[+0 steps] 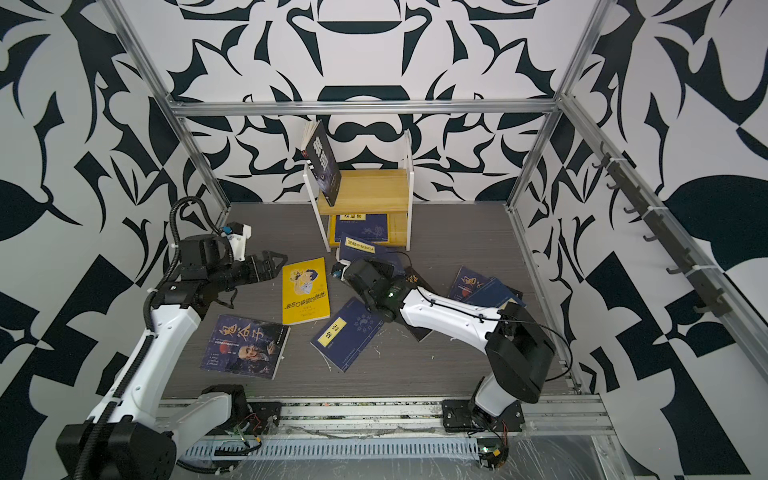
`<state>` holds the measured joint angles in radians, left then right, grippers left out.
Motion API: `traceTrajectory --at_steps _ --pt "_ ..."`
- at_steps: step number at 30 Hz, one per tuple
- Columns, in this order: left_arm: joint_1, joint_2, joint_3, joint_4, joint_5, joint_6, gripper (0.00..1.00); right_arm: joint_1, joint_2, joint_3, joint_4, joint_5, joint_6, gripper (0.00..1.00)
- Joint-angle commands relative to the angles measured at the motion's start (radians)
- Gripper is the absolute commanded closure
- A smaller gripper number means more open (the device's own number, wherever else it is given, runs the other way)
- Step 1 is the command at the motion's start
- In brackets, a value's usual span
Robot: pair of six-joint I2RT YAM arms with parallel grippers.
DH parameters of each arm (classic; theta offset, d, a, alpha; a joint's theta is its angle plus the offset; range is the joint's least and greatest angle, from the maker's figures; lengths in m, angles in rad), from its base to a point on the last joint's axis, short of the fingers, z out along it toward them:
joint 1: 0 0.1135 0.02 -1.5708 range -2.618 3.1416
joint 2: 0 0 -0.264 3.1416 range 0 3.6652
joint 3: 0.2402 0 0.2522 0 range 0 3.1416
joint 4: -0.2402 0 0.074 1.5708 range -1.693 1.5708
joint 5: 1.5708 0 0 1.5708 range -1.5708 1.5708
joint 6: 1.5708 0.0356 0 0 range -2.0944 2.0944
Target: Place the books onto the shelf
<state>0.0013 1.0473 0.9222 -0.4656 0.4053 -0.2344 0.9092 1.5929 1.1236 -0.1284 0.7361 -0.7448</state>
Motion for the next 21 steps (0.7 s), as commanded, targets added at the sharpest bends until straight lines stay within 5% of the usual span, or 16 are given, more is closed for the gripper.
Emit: traceTrajectory --at_steps 1,11,21 --pt "0.044 -0.013 -0.06 0.023 -0.019 0.008 0.0 -0.034 0.027 0.074 0.147 0.039 -0.074 1.0" --pt "0.056 -0.021 -0.075 0.044 -0.028 0.038 0.01 -0.108 0.2 0.195 0.344 0.099 -0.276 1.0" --pt "0.06 -0.04 -0.059 0.023 -0.034 0.046 0.01 -0.15 0.423 0.356 0.41 0.043 -0.336 1.0"
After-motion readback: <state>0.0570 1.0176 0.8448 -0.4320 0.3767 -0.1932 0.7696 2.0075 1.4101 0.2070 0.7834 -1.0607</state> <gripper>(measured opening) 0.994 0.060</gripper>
